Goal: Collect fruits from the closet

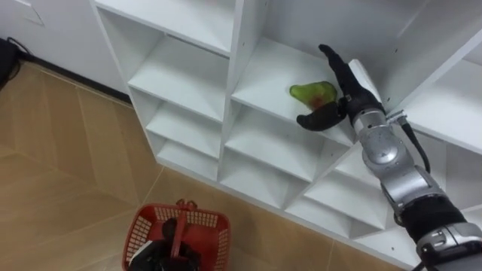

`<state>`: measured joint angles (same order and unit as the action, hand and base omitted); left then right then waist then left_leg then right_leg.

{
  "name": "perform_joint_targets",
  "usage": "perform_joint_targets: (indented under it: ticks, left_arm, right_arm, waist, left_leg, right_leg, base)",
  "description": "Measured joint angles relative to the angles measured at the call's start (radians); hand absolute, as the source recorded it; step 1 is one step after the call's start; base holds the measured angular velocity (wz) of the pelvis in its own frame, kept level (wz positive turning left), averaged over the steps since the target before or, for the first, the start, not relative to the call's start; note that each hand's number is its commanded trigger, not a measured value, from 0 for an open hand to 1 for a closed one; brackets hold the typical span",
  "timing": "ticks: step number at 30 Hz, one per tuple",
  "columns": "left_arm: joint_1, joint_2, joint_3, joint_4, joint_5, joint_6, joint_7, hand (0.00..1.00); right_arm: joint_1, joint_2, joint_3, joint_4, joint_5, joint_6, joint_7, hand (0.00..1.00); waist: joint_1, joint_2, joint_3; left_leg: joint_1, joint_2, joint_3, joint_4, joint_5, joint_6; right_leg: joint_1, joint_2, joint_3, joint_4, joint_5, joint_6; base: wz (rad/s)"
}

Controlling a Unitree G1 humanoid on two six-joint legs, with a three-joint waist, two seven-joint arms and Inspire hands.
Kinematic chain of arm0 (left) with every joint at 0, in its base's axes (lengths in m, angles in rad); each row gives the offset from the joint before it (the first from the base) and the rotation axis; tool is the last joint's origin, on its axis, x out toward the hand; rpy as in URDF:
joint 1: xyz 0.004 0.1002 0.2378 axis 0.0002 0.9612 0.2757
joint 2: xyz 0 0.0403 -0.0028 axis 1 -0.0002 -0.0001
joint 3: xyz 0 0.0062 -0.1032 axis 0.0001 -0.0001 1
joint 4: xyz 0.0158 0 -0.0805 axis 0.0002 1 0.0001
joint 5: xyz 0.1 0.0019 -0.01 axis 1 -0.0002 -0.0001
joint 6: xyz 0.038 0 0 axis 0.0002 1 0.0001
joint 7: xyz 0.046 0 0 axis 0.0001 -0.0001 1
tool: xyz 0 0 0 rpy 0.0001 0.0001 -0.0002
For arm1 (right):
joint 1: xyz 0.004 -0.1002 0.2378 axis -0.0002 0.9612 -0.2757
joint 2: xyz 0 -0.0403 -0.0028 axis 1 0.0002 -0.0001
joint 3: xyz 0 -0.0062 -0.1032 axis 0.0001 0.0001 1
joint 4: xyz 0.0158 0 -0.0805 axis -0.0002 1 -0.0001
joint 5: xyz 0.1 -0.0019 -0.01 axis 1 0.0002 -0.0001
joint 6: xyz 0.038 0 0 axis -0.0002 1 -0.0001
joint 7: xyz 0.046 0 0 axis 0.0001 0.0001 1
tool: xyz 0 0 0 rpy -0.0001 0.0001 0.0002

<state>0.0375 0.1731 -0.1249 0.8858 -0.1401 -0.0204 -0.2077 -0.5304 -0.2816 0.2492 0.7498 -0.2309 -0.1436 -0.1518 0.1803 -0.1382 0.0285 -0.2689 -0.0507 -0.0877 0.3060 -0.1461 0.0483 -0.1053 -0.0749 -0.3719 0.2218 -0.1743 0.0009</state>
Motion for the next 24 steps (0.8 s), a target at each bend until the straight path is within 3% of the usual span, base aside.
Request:
perform_joint_targets:
  ticks: [17,24]
  left_arm:
    - [-0.002,0.000,-0.001,-0.001,-0.003,0.016,-0.002,1.00]
    - [-0.001,0.000,-0.001,-0.001,-0.002,0.019,-0.001,1.00]
  right_arm:
    - [-0.025,0.000,-0.001,0.037,-0.011,0.006,0.005,0.00]
    - [-0.030,-0.001,-0.008,0.039,-0.012,0.011,0.051,0.00]
  waist:
    - [0.000,0.005,0.0033]
    - [-0.001,0.006,0.0034]
  left_leg:
    - [-0.002,-0.001,-0.001,-0.003,0.001,0.000]
    - [0.001,0.000,0.000,-0.005,0.001,0.000]
  right_leg:
    - [0.000,0.000,0.000,0.003,0.000,0.000]
    - [0.000,0.001,0.006,0.003,0.000,0.000]
  base:
    - [0.00]
    - [0.00]
